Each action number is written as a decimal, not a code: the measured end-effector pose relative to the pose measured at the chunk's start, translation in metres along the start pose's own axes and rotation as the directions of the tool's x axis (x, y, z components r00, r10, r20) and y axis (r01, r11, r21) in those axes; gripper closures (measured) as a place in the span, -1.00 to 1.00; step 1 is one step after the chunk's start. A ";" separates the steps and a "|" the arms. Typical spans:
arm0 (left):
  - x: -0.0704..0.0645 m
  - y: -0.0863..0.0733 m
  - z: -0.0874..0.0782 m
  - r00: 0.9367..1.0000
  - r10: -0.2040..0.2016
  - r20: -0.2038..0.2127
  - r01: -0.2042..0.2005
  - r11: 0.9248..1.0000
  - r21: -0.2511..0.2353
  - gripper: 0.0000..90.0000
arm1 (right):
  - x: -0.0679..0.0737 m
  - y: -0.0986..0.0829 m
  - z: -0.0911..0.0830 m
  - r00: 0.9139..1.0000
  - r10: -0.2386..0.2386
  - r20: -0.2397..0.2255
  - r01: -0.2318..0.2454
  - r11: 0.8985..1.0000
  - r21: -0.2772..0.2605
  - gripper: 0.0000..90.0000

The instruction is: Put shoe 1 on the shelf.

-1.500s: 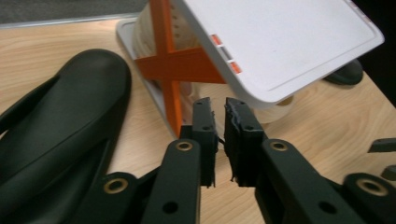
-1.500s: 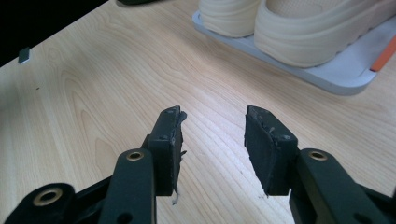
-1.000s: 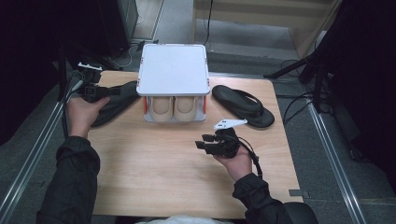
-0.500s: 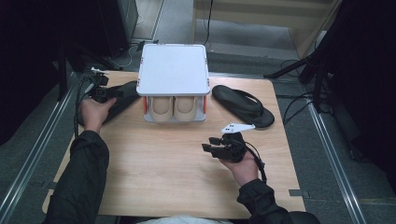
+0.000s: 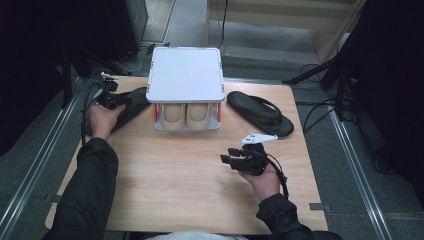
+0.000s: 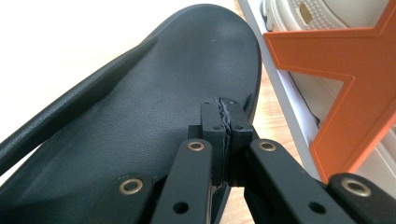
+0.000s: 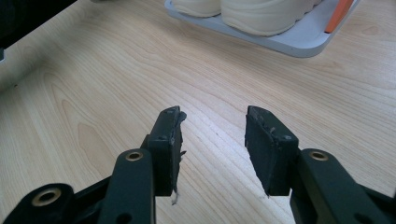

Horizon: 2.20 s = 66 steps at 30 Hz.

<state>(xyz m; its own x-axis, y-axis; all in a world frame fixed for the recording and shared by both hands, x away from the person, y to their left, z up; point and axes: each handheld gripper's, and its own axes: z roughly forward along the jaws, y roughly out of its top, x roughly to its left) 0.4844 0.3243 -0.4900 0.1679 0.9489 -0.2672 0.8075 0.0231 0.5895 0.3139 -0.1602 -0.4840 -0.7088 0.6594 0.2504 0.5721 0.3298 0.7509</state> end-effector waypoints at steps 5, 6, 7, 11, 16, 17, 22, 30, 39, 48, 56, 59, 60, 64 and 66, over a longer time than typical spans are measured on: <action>0.000 -0.006 -0.004 1.000 0.001 0.005 -0.001 1.000 0.003 1.00 | 0.000 0.001 -0.001 1.000 -0.006 -0.002 0.006 1.000 -0.009 0.25; 0.000 -0.008 -0.006 1.000 0.004 0.008 -0.004 1.000 0.006 1.00 | 0.000 0.001 -0.001 1.000 -0.007 -0.001 0.007 1.000 -0.008 0.25; 0.001 -0.009 -0.008 1.000 0.008 0.009 -0.008 1.000 0.015 1.00 | 0.000 0.001 0.000 1.000 -0.007 0.000 0.007 1.000 -0.008 0.25; 0.002 -0.019 -0.016 1.000 0.009 0.022 -0.010 0.999 0.031 1.00 | -0.001 0.002 0.000 1.000 -0.003 -0.001 0.003 1.000 -0.008 0.25; 0.003 -0.034 -0.028 1.000 0.021 0.020 -0.022 0.998 0.054 1.00 | -0.003 0.004 -0.001 1.000 -0.003 -0.001 0.003 1.000 -0.016 0.25; 0.003 -0.037 -0.031 0.999 0.026 0.024 -0.027 0.997 0.065 1.00 | -0.003 0.004 -0.001 1.000 -0.001 -0.003 0.001 1.000 -0.016 0.26; 0.000 -0.049 -0.040 0.999 0.034 0.031 -0.037 0.996 0.084 1.00 | -0.004 0.007 -0.002 1.000 -0.001 -0.006 0.001 1.000 -0.021 0.26; -0.008 -0.072 -0.055 0.996 0.058 0.063 -0.064 0.993 0.100 1.00 | -0.003 0.010 0.000 1.000 -0.003 -0.015 0.003 1.000 -0.019 0.26; -0.011 -0.087 -0.076 0.997 0.042 0.069 -0.045 0.997 0.055 0.99 | 0.000 0.012 0.009 0.999 -0.022 -0.035 0.022 1.000 -0.003 0.26; -0.010 -0.113 -0.109 0.999 0.019 0.028 -0.019 1.000 0.000 0.99 | -0.003 0.018 0.014 0.999 -0.027 -0.047 0.027 1.000 -0.001 0.26; 0.000 -0.143 -0.109 1.000 -0.025 0.002 0.024 0.998 0.050 0.99 | -0.002 0.025 0.021 0.997 -0.042 -0.066 0.042 0.999 -0.001 0.26; 0.005 -0.147 -0.106 0.999 -0.033 0.000 0.033 0.996 0.077 0.99 | -0.001 0.027 0.023 0.997 -0.044 -0.069 0.044 0.999 0.002 0.26; 0.005 -0.148 -0.104 0.999 -0.039 -0.004 0.039 0.997 0.074 0.99 | -0.001 0.027 0.024 0.996 -0.045 -0.073 0.045 0.999 0.001 0.26; 0.008 -0.149 -0.095 0.999 -0.039 -0.022 0.041 0.994 0.106 0.99 | -0.001 0.028 0.025 0.997 -0.042 -0.070 0.043 0.999 0.008 0.26; 0.010 -0.148 -0.093 0.999 -0.034 -0.018 0.036 0.994 0.106 0.99 | -0.002 0.028 0.025 0.997 -0.042 -0.069 0.042 0.999 0.006 0.26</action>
<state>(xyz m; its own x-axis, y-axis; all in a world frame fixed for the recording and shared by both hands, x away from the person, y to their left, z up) 0.3141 0.3600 -0.5086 0.1299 0.9532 -0.2729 0.8686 0.0233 0.4950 0.3415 -0.1356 -0.4788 -0.7588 0.5970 0.2603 0.5442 0.3618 0.7569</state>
